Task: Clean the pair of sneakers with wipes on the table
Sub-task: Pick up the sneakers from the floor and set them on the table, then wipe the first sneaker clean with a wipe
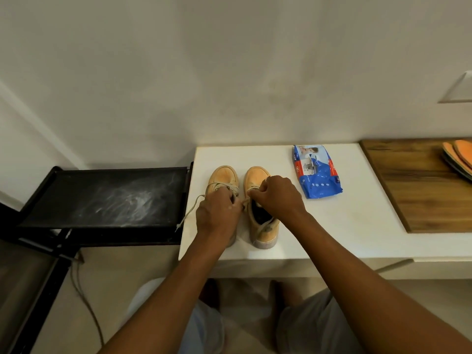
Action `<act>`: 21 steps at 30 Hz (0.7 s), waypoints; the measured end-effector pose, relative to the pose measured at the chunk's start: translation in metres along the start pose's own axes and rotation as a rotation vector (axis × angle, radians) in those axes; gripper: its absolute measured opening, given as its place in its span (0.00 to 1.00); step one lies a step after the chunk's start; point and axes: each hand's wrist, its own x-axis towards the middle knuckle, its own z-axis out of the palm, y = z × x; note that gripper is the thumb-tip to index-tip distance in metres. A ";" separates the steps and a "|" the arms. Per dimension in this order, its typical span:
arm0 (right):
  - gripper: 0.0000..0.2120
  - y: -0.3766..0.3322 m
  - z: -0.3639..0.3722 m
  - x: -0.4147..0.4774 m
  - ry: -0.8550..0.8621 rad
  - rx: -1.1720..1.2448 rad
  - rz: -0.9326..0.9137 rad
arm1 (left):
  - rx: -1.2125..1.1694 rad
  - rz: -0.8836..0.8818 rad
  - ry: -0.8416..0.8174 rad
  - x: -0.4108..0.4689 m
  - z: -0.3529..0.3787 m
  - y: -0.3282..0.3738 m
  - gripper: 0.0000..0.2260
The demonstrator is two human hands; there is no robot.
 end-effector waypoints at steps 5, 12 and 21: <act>0.16 0.016 -0.010 0.004 0.051 0.024 0.080 | -0.142 0.054 0.033 -0.009 -0.012 0.016 0.06; 0.18 0.049 -0.020 0.024 0.245 0.102 0.119 | -0.162 0.080 -0.133 -0.013 -0.008 0.044 0.09; 0.09 0.141 -0.042 0.092 0.367 0.084 0.262 | -0.208 0.011 -0.315 -0.016 0.001 0.056 0.11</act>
